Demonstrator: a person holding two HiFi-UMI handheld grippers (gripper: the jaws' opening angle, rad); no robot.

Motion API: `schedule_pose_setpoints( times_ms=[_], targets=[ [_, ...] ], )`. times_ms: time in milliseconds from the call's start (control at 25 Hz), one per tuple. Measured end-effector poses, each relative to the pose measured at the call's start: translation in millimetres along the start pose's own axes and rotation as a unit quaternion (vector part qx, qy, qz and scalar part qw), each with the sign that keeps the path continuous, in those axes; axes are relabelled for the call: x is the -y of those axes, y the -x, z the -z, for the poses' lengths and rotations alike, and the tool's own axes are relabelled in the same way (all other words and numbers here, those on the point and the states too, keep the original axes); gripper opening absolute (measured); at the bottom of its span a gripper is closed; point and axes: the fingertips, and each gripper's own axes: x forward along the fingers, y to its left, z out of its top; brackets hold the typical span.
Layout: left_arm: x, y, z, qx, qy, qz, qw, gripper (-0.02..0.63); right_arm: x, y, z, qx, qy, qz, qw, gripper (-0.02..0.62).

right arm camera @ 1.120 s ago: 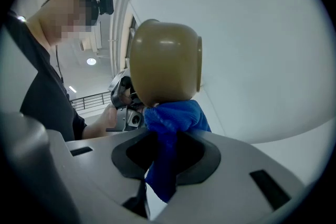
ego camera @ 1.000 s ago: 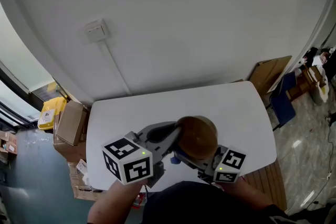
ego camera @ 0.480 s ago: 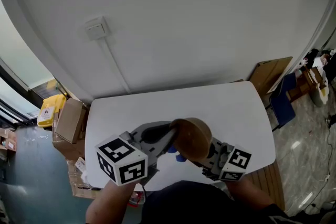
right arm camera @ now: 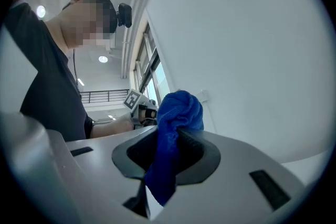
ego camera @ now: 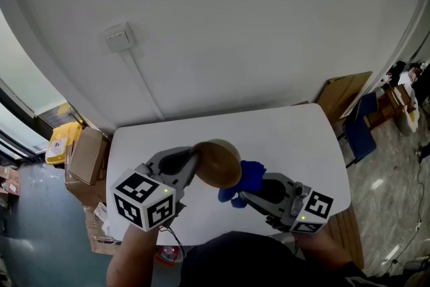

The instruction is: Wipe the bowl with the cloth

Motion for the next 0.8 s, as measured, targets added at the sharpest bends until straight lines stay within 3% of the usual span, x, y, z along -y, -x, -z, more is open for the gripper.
schedule_pose_setpoints(
  times_ms=[160, 320, 560, 800],
  targets=[
    [6.3, -4.4, 13.8, -0.042, -0.047, 0.004, 0.998, 0.02, 11.7, 6.6, -9.1, -0.025, 0.042, 0.01, 0.999, 0.075],
    [19.3, -4.2, 22.6, -0.07, -0.07, 0.037, 0.9944, 0.018, 10.7, 5.1, -12.4, -0.061, 0.097, -0.009, 0.993, 0.075],
    [44.2, -2.5, 32.0, -0.107, -0.113, 0.09, 0.9836, 0.018, 10.9, -1.5, -13.2, -0.115, 0.192, -0.035, 0.974, 0.075],
    [47.8, 3.3, 37.9, -0.137, -0.151, 0.1, 0.9739, 0.019, -1.0, -9.0, -10.9, -0.131, 0.234, -0.068, 0.961, 0.075]
  ],
)
